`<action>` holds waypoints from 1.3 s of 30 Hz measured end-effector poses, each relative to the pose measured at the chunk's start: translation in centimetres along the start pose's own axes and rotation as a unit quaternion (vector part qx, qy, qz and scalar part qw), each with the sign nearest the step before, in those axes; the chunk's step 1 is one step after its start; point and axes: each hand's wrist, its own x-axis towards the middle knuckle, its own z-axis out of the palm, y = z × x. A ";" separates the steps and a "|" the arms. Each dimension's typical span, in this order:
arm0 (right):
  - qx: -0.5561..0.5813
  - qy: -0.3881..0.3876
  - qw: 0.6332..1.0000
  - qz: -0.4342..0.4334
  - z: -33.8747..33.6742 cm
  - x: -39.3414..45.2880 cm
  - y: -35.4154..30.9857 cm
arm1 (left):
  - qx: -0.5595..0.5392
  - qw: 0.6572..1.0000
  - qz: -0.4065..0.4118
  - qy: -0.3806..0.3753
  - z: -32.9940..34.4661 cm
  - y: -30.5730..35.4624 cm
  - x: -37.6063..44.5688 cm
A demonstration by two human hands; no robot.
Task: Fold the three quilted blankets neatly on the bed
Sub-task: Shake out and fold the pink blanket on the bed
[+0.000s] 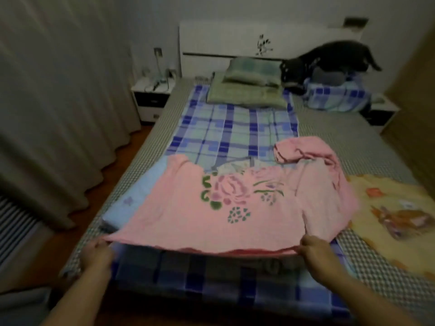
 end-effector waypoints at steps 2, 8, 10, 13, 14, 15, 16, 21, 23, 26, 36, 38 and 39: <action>-0.018 -0.018 0.999 -0.035 2.9 -1.0 -1.5 | -0.070 0.996 -0.040 -0.046 0.4 -3.6 -1.3; -0.037 0.006 0.998 0.043 3.2 -3.3 -3.7 | -0.150 0.986 0.074 -0.017 -3.0 -3.0 -4.9; -0.056 -0.013 0.998 0.038 3.3 -4.4 -3.5 | -0.151 0.984 0.096 -0.003 -3.6 -2.1 -5.6; 0.009 -0.007 0.988 0.157 2.6 -5.0 -4.1 | -0.140 0.986 0.089 -0.019 -4.3 -2.0 -5.6; 0.031 0.004 0.981 0.194 2.4 -4.9 -4.7 | -0.110 0.990 0.087 -0.018 -4.3 -2.3 -5.3; 0.054 0.004 0.975 0.216 2.3 -4.7 -5.2 | -0.072 0.993 0.088 -0.013 -4.2 -2.5 -5.2; 0.072 -0.009 0.972 0.223 2.4 -4.7 -5.5 | -0.051 0.996 0.074 -0.001 -4.0 -2.8 -5.0; 0.047 -0.066 0.981 0.178 2.9 -4.9 -3.4 | -0.187 0.979 -0.068 0.037 -3.2 -3.7 -3.8; 0.100 -0.105 0.963 0.229 2.6 -4.7 -2.9 | -0.274 0.951 -0.138 0.046 -3.0 -3.6 -3.1; 0.181 -0.070 0.928 0.320 3.0 -4.4 -3.6 | -0.353 0.918 -0.176 0.050 -2.6 -3.3 -2.8; 0.563 0.169 0.564 0.580 2.6 -2.9 -7.9 | -0.212 0.969 0.059 0.112 -0.4 3.3 -6.8; 0.531 0.170 0.655 0.510 1.3 -2.2 -8.5 | -0.097 0.957 0.273 0.008 2.0 6.0 -11.3; 0.530 0.163 0.680 0.480 0.3 -1.8 -8.7 | -0.052 0.926 0.368 -0.063 3.8 7.1 -14.2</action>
